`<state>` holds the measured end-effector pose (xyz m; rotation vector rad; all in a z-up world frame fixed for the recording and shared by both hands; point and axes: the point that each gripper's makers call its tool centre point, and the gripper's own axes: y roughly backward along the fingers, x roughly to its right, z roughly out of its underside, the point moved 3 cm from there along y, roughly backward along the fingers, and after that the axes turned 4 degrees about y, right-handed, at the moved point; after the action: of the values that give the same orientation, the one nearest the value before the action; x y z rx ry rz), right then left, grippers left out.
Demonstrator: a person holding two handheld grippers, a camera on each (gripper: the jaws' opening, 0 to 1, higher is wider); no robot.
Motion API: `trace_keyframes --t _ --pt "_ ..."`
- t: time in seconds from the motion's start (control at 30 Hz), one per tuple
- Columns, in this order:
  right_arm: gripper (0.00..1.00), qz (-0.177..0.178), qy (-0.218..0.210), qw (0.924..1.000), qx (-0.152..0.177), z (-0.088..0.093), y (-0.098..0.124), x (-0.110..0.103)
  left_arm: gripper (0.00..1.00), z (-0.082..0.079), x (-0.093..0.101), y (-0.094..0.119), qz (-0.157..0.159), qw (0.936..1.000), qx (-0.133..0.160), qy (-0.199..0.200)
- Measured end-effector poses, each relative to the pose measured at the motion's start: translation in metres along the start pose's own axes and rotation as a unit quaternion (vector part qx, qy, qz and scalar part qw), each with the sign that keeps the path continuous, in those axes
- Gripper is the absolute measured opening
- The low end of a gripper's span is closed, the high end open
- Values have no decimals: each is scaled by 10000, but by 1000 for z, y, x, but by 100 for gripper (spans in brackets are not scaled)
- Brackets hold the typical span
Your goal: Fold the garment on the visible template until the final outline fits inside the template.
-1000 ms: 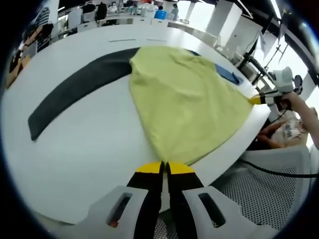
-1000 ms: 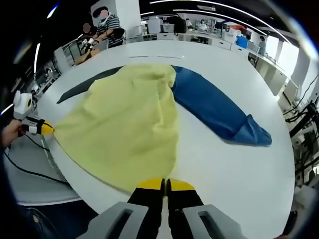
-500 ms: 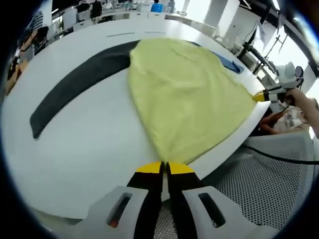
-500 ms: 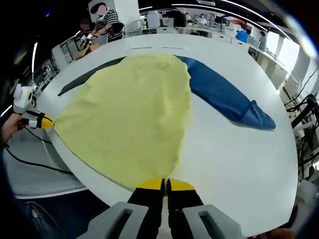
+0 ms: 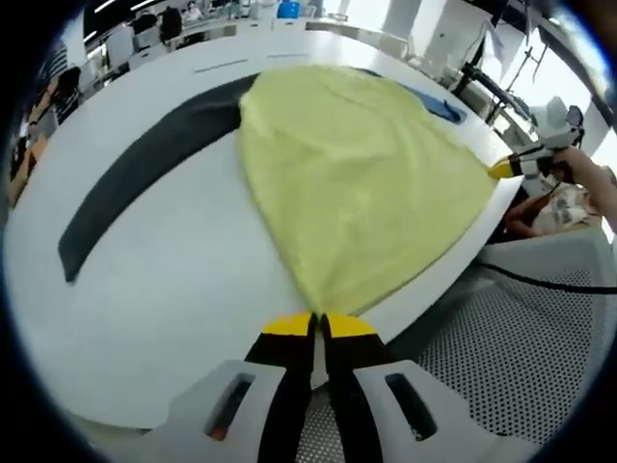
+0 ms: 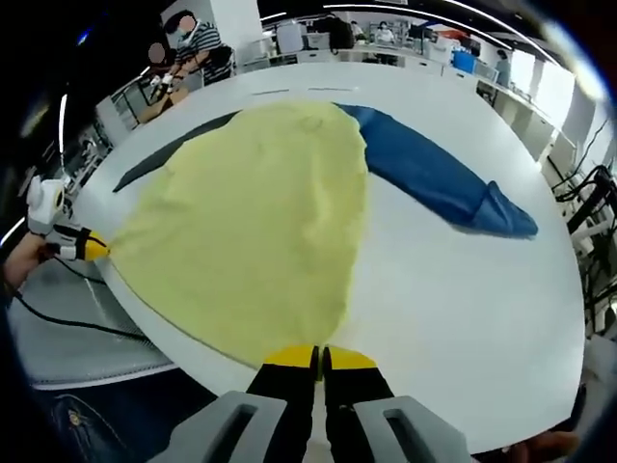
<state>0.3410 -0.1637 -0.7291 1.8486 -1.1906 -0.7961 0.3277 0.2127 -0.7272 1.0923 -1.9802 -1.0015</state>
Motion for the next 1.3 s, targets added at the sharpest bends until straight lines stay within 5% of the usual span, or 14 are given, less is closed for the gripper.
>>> trace_keyframes --t 0.13,0.3,0.53,0.73,1.3 --pt "3 -35 -9 9999 148 -4 3 1 19 -8 -1 2 76 9998 184 -60" --pt "26 -206 -78 9986 473 -19 7 1 35 -20 -4 5 110 9990 350 -274" --pt "42 -544 -72 9951 827 -41 10 -2 53 -42 -10 9 398 9963 711 -280" --pt "58 -637 281 9925 1001 -64 11 2 64 -55 -20 10 449 9960 650 -424" --pt "70 -777 1044 9845 1178 -144 7 14 71 -133 -44 22 608 9902 1114 -590"
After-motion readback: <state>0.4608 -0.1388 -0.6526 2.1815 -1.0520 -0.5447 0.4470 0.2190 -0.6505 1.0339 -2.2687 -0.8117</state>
